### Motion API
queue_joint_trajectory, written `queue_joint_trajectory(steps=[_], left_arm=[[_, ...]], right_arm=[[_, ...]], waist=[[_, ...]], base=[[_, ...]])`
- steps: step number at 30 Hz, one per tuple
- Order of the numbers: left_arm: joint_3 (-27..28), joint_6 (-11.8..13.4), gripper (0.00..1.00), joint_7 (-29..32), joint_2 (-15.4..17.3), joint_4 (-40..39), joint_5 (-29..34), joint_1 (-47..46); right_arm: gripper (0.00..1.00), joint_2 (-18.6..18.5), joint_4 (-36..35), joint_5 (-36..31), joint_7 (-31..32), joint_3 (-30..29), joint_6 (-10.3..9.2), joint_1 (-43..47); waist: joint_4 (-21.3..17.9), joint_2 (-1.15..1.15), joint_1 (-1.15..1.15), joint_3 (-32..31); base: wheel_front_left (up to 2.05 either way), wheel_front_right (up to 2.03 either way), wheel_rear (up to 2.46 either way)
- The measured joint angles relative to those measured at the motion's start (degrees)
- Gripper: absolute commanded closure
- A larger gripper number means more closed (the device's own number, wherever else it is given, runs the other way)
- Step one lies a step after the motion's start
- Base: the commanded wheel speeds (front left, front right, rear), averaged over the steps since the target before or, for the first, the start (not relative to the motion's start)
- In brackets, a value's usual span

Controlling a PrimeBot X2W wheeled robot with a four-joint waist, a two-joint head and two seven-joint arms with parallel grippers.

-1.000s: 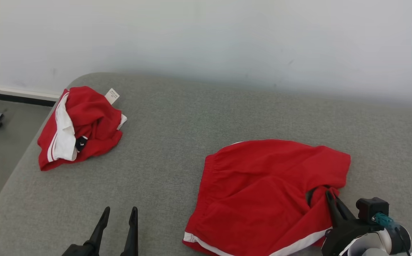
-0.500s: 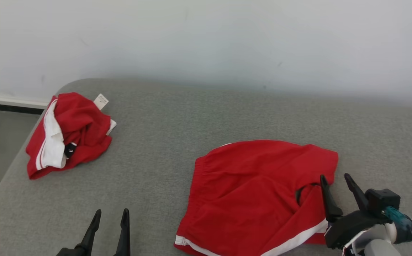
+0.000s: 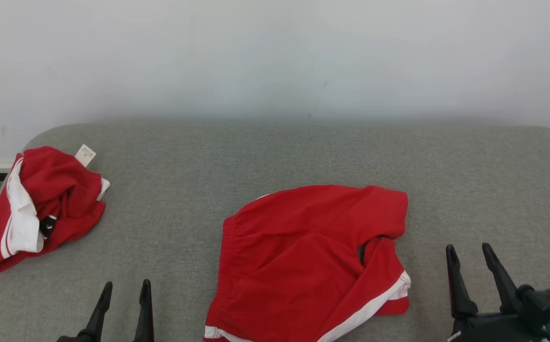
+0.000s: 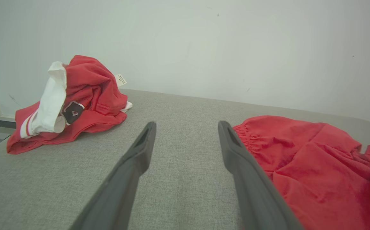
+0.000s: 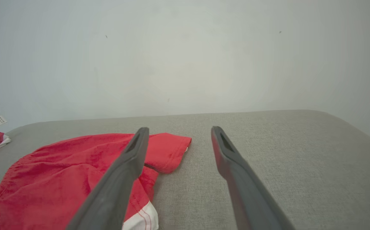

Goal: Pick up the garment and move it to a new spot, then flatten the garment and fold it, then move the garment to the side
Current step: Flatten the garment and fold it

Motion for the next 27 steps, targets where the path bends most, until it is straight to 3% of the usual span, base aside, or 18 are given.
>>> queue_joint_trajectory(steps=[14, 23, 27], left_arm=[[1.2, 0.0, 0.0, 0.0, 1.5, -0.3, 1.1, 1.5], [2.0, 0.0, 0.0, 0.0, 2.0, -0.5, 1.3, 2.6], [-0.9, 0.0, 0.0, 0.0, 3.6, -0.4, 1.1, 2.4]], right_arm=[[0.0, 3.9, -9.2, -1.0, 0.0, -2.5, 0.0, 10.7], [0.0, 4.3, -9.0, -1.1, 0.0, -1.5, 0.0, 11.5], [0.0, 2.6, -7.9, -0.9, 0.0, 0.1, 0.0, 10.7]], waist=[[-2.2, -0.01, 0.0, -0.8], [-1.9, -0.01, 0.0, -1.2], [-1.3, 0.0, 0.0, -1.2]], base=[[0.0, 0.0, 0.0], [0.0, 0.0, 0.0], [0.0, 0.0, 0.0]])
